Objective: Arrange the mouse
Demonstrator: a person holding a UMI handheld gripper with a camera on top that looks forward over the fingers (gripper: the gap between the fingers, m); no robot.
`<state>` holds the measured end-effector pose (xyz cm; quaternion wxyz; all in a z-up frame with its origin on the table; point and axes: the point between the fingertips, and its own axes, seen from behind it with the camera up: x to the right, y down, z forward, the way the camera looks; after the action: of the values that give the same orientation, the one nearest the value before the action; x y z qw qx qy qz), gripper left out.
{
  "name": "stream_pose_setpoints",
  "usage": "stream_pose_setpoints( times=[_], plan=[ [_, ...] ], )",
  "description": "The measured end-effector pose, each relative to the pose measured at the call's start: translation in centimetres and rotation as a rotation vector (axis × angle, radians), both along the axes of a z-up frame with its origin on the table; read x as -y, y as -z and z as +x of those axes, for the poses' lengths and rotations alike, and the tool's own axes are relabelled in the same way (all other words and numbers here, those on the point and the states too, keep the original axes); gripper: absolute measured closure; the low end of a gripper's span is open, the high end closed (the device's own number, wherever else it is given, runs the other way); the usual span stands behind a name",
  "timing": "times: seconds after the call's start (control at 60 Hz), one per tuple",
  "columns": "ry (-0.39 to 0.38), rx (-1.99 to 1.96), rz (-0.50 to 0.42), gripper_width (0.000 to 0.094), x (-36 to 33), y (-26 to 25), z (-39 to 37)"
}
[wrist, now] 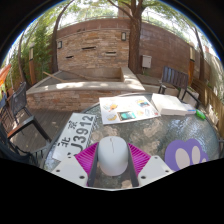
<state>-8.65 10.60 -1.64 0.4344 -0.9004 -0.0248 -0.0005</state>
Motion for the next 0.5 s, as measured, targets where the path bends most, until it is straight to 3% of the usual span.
stream_pose_setpoints(
  times=[0.15,0.267,0.35,0.5],
  plan=[
    [-0.026,0.026,-0.004,0.0551,0.0,-0.1,-0.2],
    [-0.055,-0.008,0.032,0.0579,-0.1,-2.8,-0.9],
    [-0.073,-0.056,0.118,0.0579,-0.4,-8.6,-1.2],
    [-0.059,-0.166,0.362,0.0567,0.4,-24.2,2.3]
  ],
)
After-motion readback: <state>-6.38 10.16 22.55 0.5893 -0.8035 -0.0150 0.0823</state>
